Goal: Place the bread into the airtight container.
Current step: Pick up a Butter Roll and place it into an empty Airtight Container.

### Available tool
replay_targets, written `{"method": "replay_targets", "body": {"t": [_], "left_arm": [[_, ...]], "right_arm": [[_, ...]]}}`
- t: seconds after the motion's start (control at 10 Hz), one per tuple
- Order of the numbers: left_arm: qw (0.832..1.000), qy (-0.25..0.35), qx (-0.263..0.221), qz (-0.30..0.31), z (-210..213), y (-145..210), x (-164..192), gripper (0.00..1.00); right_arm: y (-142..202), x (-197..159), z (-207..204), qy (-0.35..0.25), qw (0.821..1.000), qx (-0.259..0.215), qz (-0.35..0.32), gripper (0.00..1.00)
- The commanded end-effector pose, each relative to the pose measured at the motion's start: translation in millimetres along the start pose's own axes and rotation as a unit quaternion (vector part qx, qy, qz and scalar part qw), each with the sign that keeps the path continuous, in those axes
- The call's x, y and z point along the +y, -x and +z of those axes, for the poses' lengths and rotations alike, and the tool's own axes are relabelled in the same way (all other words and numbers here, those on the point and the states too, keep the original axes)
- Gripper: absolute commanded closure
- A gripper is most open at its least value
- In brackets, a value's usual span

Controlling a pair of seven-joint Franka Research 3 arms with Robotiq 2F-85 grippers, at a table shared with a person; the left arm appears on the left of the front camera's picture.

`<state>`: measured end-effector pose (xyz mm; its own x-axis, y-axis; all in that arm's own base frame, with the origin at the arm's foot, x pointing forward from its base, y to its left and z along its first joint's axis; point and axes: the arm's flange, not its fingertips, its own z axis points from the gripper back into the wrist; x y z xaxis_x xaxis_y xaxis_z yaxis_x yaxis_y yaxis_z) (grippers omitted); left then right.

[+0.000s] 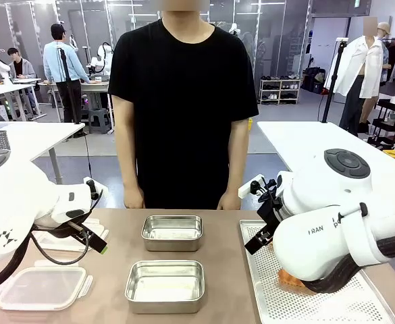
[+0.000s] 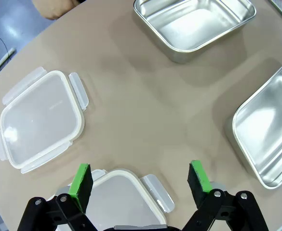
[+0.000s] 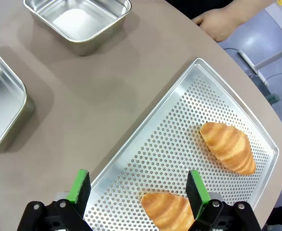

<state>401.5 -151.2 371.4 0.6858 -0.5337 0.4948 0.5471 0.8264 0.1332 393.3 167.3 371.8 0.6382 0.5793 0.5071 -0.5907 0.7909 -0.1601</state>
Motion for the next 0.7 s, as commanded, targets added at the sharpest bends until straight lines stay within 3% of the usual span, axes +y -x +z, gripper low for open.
{"method": "replay_targets", "body": {"t": [0.0,0.2,0.3,0.5,0.6], "left_arm": [[1.000,0.000,0.000,0.001,0,0,0,0.00],[1.000,0.000,0.000,0.000,0,0,0,0.00],[1.000,-0.020,0.007,0.000,31,-20,15,0.00],[1.000,-0.004,0.013,0.005,121,-60,44,0.00],[0.999,-0.031,0.009,0.005,166,-75,55,0.00]], "right_arm": [[0,0,0,0.000,1.000,0.000,-0.002,0.00],[-2,-10,11,-0.007,1.000,0.000,-0.005,0.00],[-13,-27,39,-0.007,1.000,-0.006,-0.016,0.00],[-36,-66,126,-0.002,1.000,-0.003,-0.022,0.00],[-42,-82,170,-0.037,0.999,0.015,-0.005,0.00]]}}
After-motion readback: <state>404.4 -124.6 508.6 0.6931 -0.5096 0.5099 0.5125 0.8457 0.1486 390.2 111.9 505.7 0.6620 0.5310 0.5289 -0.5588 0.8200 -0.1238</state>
